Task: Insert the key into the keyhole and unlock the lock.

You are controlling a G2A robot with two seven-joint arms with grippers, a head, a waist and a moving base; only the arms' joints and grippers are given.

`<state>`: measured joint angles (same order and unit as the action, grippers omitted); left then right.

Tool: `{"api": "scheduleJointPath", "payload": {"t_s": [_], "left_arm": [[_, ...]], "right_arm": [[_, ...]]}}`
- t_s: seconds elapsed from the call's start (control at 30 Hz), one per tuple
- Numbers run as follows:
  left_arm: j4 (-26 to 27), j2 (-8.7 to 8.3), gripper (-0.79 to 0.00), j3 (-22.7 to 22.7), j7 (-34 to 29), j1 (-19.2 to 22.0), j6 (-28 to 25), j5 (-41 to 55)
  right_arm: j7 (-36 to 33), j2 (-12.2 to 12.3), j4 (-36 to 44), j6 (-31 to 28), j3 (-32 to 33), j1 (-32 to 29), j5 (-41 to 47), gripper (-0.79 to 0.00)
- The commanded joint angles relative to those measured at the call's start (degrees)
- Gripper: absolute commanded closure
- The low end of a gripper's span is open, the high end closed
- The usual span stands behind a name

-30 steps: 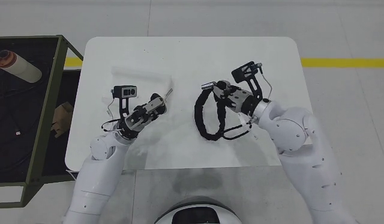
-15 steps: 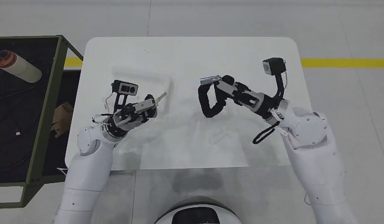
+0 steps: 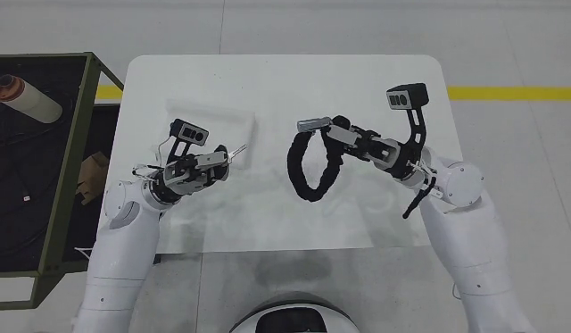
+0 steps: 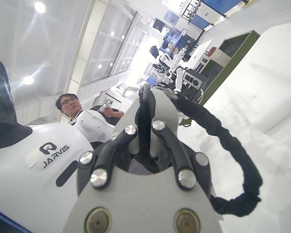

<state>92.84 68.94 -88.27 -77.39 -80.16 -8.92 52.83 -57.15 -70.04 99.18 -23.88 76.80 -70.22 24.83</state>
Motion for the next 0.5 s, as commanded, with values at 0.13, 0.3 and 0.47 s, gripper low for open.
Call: {"api": "scheduleJointPath", "payload": {"t_s": [0.13,0.3,0.47], "left_arm": [[5.0,-0.57,0.000,-2.3,-0.3,-1.0,-1.7,-5.4],[3.9,-1.59,0.000,-4.8,-3.2,1.8,1.6,-10.7],[2.1,-2.23,0.000,-4.8,-3.7,4.1,5.2,-14.2]], "right_arm": [[-0.2,0.5,1.8,1.8,0.3,-0.8,-6.4,0.000],[-2.0,1.0,3.5,2.8,0.7,-1.1,-9.9,0.000],[-2.4,1.2,4.7,3.2,-0.2,-0.8,-11.9,0.000]]}}
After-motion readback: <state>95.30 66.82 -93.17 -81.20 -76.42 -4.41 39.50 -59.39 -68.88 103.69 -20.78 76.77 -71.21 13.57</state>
